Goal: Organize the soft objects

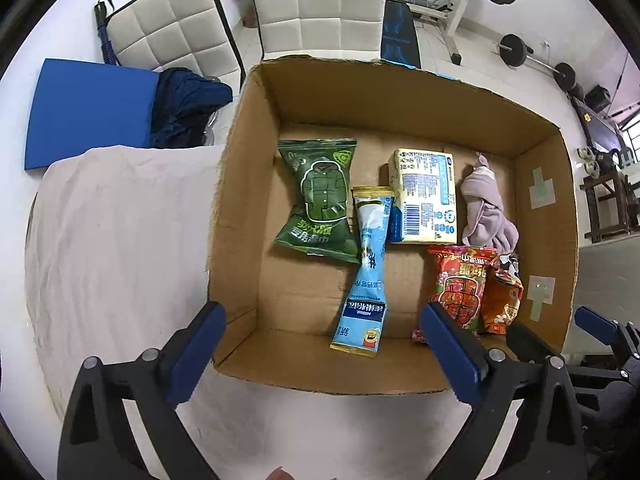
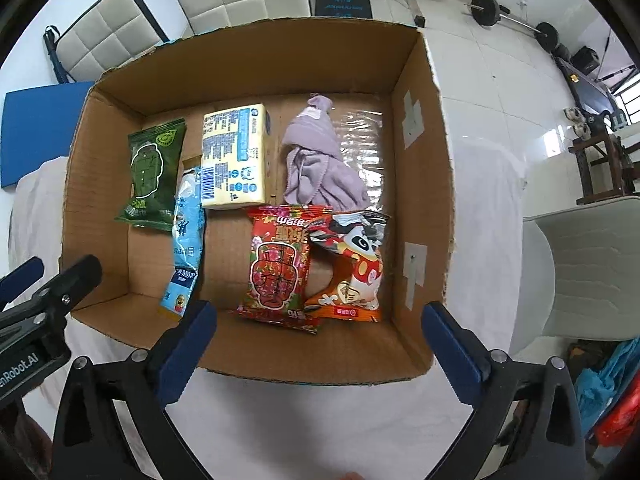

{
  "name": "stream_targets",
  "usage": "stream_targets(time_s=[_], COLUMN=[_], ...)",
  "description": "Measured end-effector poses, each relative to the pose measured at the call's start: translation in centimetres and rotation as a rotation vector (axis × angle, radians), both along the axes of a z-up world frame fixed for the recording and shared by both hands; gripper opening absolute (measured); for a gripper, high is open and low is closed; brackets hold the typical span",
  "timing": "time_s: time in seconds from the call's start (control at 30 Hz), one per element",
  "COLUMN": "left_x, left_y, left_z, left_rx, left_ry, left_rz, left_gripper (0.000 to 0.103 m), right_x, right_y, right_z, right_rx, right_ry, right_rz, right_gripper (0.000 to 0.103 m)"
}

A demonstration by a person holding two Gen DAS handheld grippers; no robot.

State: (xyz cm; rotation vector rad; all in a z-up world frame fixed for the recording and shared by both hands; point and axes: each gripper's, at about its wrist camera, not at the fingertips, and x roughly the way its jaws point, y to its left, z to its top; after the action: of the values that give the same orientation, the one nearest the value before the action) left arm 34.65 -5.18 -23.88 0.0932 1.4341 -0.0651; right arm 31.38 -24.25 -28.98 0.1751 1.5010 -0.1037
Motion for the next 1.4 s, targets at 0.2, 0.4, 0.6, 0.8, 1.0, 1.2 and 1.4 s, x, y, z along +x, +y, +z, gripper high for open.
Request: stream_targets(time_s=[0.2, 0.4, 0.6, 0.8, 1.0, 1.2, 1.4], left_x=[-0.7, -2.2, -5.8, -10.8, -15.1, -19.7, -23.1], left_y=[0.3, 0.3, 0.4, 0.7, 1.2, 1.1, 1.2], left_z=[1.3, 3.7, 8.6, 13.9, 18.6, 23.0, 25.8], left_rx=[-0.009, -0.019, -0.034, -0.015, -0.023, -0.065, -0.079], left_ry=[-0.031, -0.077, -0.182, -0.276, -0.353, -0.414, -0.447], left_rz=[0.013, 0.008, 0.014, 0.008, 0.016, 0.010, -0.004], left_gripper=[0.100, 0.100, 0.100, 0.100, 0.100, 0.100, 0.100], right_x=[-0.6, -2.1, -5.9, -11.6, -17.1, -22.0, -26.7], right_y=[-0.3, -0.5, -0.7, -0.6, 0.1, -0.1, -0.4], right_z=[0.9, 3.1, 7.8, 13.5, 19.1, 24.0, 28.2], right_rx=[-0.012, -0.001, 0.018, 0.020, 0.007, 0.000, -0.006], right_ry=[-0.017, -0.057, -0.151, -0.257, -0.355, -0.443, -0.501], right_rz=[-0.011, -0.017, -0.023, -0.007, 0.013, 0.003, 0.004], right_gripper=[0.103, 0.103, 0.103, 0.103, 0.103, 0.103, 0.103])
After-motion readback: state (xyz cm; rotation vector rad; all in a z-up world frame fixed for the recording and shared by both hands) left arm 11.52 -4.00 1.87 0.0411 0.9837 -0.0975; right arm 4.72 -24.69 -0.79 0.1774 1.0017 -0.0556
